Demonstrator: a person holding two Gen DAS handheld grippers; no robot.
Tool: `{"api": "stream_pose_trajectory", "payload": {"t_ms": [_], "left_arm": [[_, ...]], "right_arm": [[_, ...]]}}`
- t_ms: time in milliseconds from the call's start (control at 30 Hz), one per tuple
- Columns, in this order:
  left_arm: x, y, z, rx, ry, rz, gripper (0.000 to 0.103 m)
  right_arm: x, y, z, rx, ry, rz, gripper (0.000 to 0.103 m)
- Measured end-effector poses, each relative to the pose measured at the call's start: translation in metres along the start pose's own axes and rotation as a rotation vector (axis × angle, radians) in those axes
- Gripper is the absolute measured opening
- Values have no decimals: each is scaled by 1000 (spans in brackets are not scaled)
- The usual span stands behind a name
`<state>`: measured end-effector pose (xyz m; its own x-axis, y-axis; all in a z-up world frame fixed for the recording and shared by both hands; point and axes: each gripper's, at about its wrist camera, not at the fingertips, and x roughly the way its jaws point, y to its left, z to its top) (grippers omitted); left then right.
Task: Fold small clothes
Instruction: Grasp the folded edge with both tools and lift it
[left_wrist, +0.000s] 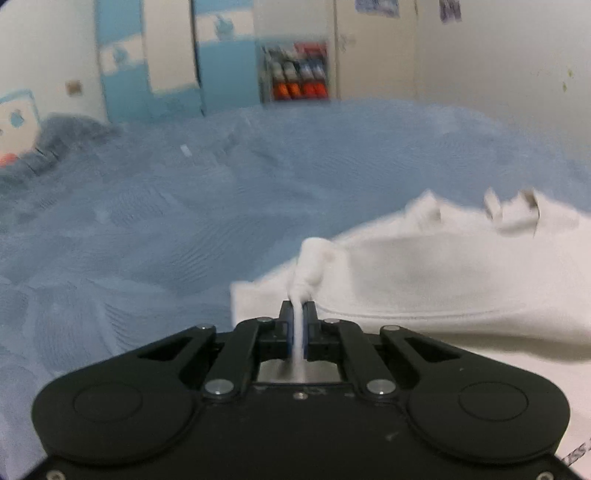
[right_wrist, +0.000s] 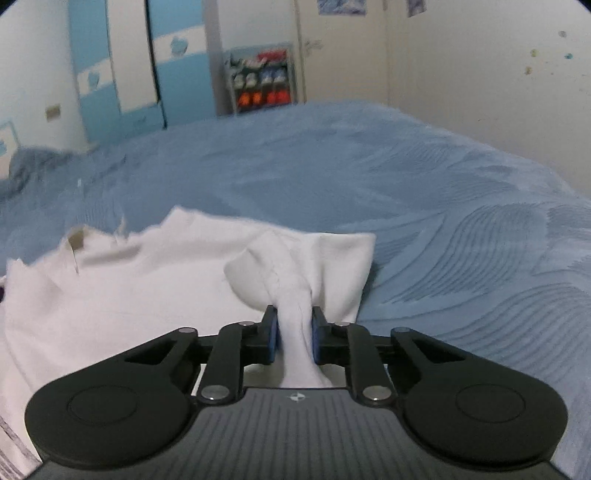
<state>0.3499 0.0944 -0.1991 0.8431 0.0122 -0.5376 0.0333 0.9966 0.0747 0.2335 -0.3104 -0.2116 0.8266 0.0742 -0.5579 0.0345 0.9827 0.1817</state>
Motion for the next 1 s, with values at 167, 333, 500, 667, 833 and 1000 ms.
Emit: {"api": "stream_pose_trajectory", "payload": {"t_ms": [167, 333, 500, 667, 833, 1000], "left_arm": [[-53, 5, 15, -63, -135, 37, 4], [-90, -2, 19, -27, -217, 70, 4], [-81, -9, 14, 24, -185, 79, 4], [-66, -2, 11, 4, -145, 70, 4], [-63, 2, 7, -13, -138, 64, 4], [-74, 3, 8, -34, -179, 78, 4]], "right_arm": [[-30, 11, 8, 11, -101, -38, 17], [-44, 29, 9, -30, -141, -118, 26], [-24, 36, 3, -124, -74, -165, 30], [1, 35, 8, -171, -30, -146, 62], [28, 34, 10, -180, 33, -131, 10], [-11, 37, 8, -129, -146, -160, 8]]}}
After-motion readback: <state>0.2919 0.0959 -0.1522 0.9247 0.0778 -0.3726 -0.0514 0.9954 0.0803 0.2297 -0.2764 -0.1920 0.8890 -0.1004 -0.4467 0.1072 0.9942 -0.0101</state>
